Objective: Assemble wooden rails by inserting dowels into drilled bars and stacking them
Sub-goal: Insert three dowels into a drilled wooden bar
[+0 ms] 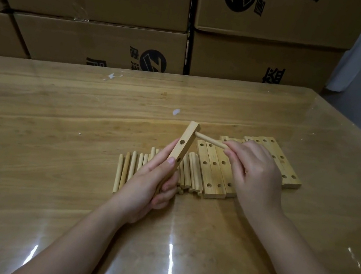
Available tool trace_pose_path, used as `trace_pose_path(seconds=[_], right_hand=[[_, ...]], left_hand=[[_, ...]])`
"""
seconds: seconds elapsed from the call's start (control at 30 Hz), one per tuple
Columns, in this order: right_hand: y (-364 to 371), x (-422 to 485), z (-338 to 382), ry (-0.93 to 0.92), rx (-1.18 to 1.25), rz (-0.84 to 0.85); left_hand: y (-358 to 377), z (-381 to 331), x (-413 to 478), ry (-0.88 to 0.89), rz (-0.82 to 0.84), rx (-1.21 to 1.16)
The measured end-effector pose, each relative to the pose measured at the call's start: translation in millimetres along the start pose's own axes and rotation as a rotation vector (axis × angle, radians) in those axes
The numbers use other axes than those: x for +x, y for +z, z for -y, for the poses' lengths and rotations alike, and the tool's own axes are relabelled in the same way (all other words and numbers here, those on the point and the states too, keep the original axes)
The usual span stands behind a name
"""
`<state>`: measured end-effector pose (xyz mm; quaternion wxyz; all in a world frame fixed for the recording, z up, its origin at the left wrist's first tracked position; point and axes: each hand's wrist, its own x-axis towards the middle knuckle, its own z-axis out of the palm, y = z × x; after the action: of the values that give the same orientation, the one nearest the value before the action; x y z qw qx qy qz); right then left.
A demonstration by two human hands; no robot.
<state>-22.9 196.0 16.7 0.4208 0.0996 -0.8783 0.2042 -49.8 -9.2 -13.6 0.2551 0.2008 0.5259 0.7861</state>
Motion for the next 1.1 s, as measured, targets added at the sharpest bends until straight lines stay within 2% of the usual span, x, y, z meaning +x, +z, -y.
trace_pose_path(seconds=[0.2,0.47,0.8,0.9,1.0,1.1], right_hand=[[2.5,-1.0,2.5,0.009,0.034,0.034],[2.4,-2.9,4.1,0.159,0.175,0.147],[3.5,-3.5,3.1,0.533,0.504,0.340],[4.2,-3.1,6.7,0.436,0.474,0.306],[5.3,-3.0,4.7,0.245,0.261,0.315],[4.3,-3.1,4.3,0.146,0.098,0.287]], left_hand=[[0.7,-0.2,-2.8,0.027,-0.030,0.052],[-0.8,-0.7,-4.2,0.050,-0.061,0.156],[-4.3,-10.6,-7.9,0.067,-0.111,0.305],[-3.7,-13.2,-8.1,0.077,-0.130,0.254],[0.3,-13.5,-6.7,0.052,-0.136,0.213],[2.1,-13.6,-7.8,0.033,-0.135,0.193]])
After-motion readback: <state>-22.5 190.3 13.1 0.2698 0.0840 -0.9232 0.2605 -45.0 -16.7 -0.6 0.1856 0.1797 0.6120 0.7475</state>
